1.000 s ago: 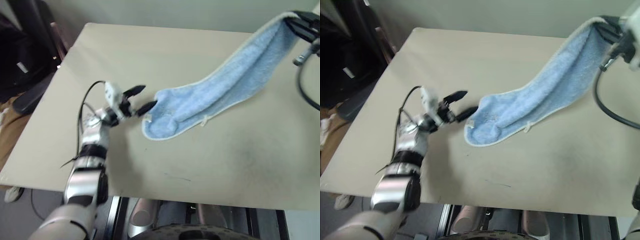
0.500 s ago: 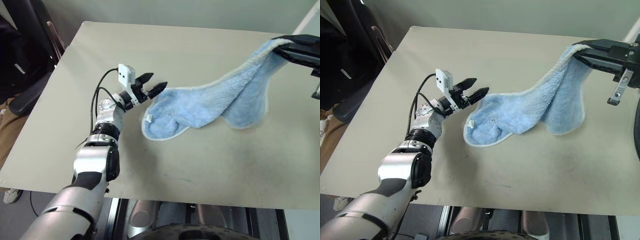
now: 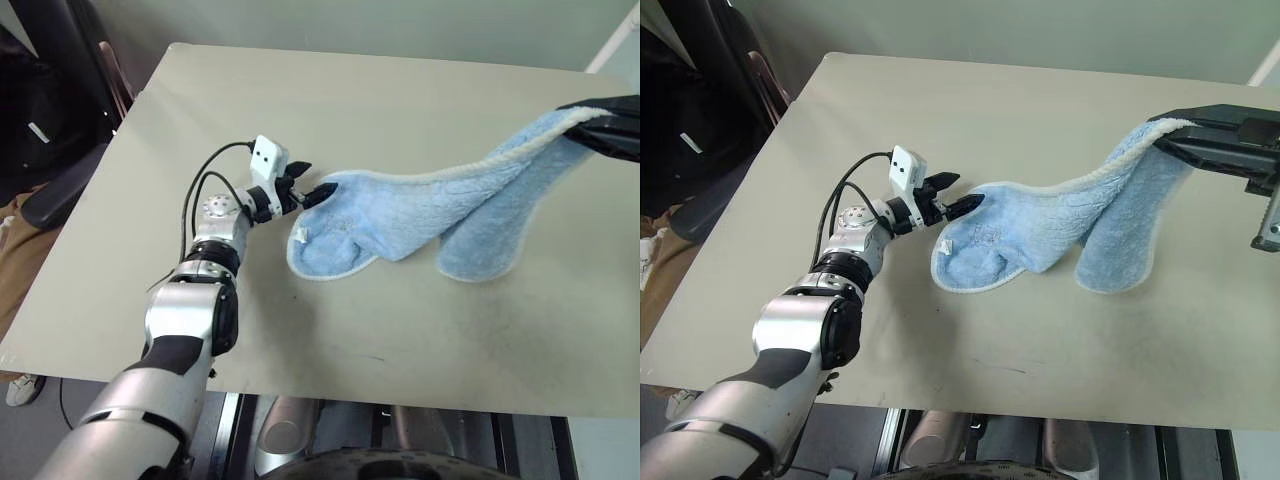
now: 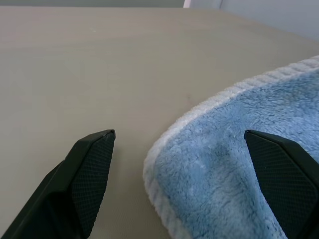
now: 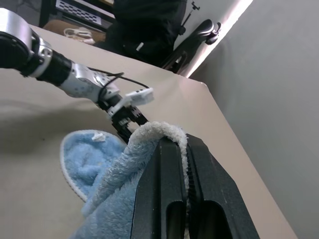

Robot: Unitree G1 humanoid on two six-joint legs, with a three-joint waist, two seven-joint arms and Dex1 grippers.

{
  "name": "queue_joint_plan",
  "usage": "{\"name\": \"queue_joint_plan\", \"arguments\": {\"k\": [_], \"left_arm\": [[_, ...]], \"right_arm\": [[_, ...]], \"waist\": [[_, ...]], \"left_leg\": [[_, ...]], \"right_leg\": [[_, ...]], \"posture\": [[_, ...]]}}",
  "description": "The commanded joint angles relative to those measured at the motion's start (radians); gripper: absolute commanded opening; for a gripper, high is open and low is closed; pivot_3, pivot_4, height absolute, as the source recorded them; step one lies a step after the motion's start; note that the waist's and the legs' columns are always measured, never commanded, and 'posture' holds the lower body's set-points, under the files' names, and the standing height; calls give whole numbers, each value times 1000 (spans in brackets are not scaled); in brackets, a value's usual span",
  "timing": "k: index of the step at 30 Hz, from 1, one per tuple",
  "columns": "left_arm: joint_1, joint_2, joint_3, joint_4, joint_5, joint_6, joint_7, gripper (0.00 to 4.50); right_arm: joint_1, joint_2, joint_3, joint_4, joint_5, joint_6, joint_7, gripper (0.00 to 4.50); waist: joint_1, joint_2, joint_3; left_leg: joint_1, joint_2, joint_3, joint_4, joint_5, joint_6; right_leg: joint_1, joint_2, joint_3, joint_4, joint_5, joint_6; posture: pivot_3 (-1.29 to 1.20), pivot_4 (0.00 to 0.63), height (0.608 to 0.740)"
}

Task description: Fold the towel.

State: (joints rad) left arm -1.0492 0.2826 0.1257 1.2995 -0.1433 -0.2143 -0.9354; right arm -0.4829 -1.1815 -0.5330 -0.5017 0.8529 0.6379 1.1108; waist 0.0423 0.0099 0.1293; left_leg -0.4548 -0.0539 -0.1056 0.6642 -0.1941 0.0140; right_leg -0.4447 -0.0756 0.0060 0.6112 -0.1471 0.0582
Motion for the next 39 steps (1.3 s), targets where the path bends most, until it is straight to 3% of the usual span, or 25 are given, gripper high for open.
{"name": "queue_joint_plan", "arguments": {"k": [1,8,12,26,29,39], "left_arm": [[-57,-20,14,9,15,4,34,4500],[-92,-46,37,40,24,128,57,4500],[-86,-37,-14,43,95,134,53,4500],[-91,-49,59,52,91,191,47,4500],[-87,-48,67,53,93,207,41,3885],[-89,-51,112,50,78,238,19,329]], "right_arm": [[4,-25,-59,-43,45,16,-12,38],[27,-37,-86,-95,97,56,-40,38],[46,-44,-101,-107,102,65,-48,38],[67,-52,-100,-107,99,57,-56,38],[65,-54,-99,-107,100,57,-56,0],[77,-57,-99,-108,86,54,-49,0]], "waist": [[0,0,0],[1,0,0],[1,0,0],[1,0,0],[1,0,0],[1,0,0]], "left_leg": [[0,0,0,0,0,0],[0,-1,2,0,-1,2],[0,-1,3,1,-1,2],[0,-2,3,2,-1,3],[0,-2,4,2,-1,3],[0,-2,4,2,-1,4]], "right_leg": [[0,0,0,0,0,0],[0,0,3,0,-6,13],[0,0,3,0,-6,13],[0,0,4,0,-4,17],[0,0,4,0,-3,19],[0,0,5,0,-3,19]], "posture": [[0,150,740],[0,150,740],[0,150,740],[0,150,740],[0,150,740],[0,150,740]]}}
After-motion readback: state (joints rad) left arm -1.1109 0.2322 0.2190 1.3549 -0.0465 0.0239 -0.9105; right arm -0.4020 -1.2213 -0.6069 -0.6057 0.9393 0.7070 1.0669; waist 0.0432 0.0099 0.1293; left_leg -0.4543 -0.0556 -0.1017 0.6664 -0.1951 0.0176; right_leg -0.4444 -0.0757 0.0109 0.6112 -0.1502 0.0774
